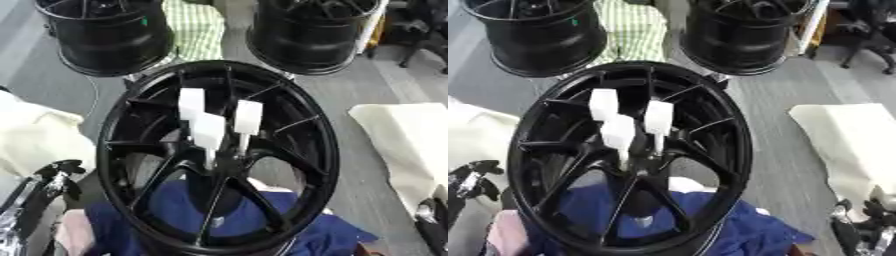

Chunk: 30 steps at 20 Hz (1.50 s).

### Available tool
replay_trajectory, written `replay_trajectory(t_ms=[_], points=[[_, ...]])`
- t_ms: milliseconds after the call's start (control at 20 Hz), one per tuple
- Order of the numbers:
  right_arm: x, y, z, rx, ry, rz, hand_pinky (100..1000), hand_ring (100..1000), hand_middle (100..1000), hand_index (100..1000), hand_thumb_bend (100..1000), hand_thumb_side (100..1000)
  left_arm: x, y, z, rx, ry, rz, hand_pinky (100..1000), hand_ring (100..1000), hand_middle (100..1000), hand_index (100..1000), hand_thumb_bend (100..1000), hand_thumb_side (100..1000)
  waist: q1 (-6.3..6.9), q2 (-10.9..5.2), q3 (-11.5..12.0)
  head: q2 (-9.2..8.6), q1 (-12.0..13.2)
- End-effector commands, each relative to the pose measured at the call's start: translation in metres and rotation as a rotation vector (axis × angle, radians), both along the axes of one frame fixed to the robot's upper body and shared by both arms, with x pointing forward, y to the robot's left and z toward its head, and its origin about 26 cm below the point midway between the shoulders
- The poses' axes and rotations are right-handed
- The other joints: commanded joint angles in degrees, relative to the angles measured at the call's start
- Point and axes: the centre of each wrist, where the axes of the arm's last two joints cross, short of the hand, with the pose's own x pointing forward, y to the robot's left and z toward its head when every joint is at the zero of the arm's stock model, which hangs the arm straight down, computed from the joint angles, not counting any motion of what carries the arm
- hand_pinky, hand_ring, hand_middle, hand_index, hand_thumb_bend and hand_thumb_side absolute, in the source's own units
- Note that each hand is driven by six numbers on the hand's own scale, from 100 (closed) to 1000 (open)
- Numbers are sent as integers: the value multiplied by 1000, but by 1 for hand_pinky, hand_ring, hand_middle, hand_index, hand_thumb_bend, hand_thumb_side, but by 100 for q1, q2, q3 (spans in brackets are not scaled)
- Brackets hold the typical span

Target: Pull the pin out of the wheel hub.

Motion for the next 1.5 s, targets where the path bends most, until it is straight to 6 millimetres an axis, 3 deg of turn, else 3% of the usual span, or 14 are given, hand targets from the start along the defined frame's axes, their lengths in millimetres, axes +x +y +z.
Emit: replay_trajectory(t_ms=[50,150,300,450,600,900,1500], points=[[-2,-14,18,-29,-66,-26,364,505,641,717,247,244,2,4,10,16,-24,0,454,461,643,778,100,690,-7,-65,-5,-61,43],[-7,-29,35,-90,-86,-35,369,508,647,721,243,262,2,6,10,18,-23,3,454,461,643,778,100,691,-31,-72,-19,-53,61],[-14,-57,82,-244,-125,-33,378,513,655,731,242,287,1,8,12,25,-22,7,454,461,643,778,100,691,-83,-87,-30,-53,96],[-18,-60,107,-294,-125,-29,378,513,655,731,242,287,0,8,13,26,-22,8,454,461,643,778,100,691,-94,-90,-31,-58,110],[-15,-50,127,-373,-164,76,415,546,699,778,233,339,2,10,17,49,-23,-3,453,461,643,778,100,690,-235,-86,70,-118,63],[-15,-16,168,-598,-184,364,471,606,762,853,227,353,4,10,20,64,-25,-16,453,461,643,778,100,691,-337,-84,198,-155,15],[5,19,198,-988,-84,774,631,761,875,957,269,332,8,8,26,80,-35,-39,454,461,642,778,100,690,-423,-25,344,-213,-30]])
